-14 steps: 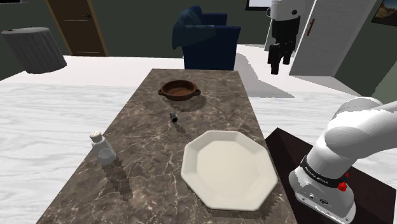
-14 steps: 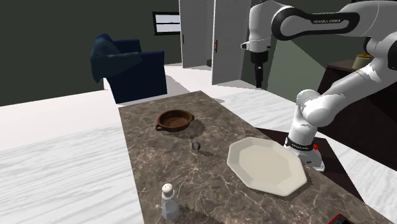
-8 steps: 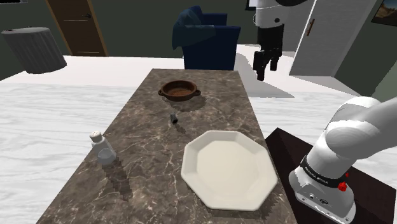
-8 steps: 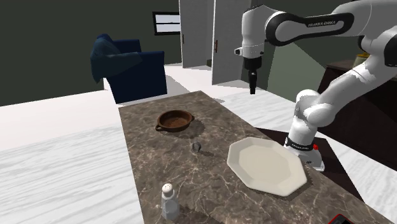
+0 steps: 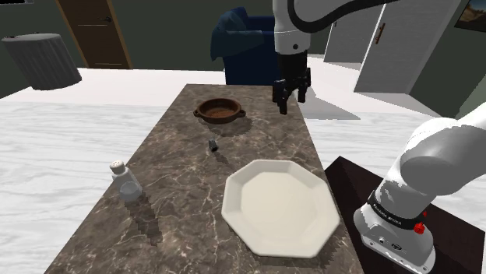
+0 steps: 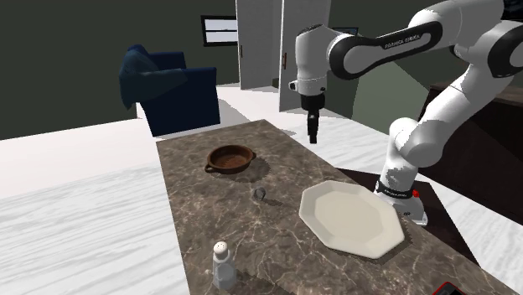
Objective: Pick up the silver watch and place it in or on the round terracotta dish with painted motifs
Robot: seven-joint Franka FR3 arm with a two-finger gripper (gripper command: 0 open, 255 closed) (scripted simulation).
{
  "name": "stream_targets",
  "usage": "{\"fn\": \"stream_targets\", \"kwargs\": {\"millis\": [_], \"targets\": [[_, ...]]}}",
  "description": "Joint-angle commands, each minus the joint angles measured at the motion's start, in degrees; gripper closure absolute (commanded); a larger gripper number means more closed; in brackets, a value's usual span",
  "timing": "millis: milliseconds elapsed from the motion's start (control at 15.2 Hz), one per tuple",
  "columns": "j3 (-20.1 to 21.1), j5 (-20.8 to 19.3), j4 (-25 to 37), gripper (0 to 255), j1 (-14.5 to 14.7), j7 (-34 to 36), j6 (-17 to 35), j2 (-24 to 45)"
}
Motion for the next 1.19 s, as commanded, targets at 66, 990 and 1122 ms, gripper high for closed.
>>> {"fn": "stream_targets", "kwargs": {"millis": [66, 990, 1122], "targets": [[2.17, 1.36, 2.61, 0, 0.59, 2.97, 2.60, 4.91], [10.45, 0.01, 21.18, 0, 3.91, 17.71, 12.89, 32.60], [11.01, -1.10, 24.98, 0, 4.87, 19.81, 13.51, 36.92]]}}
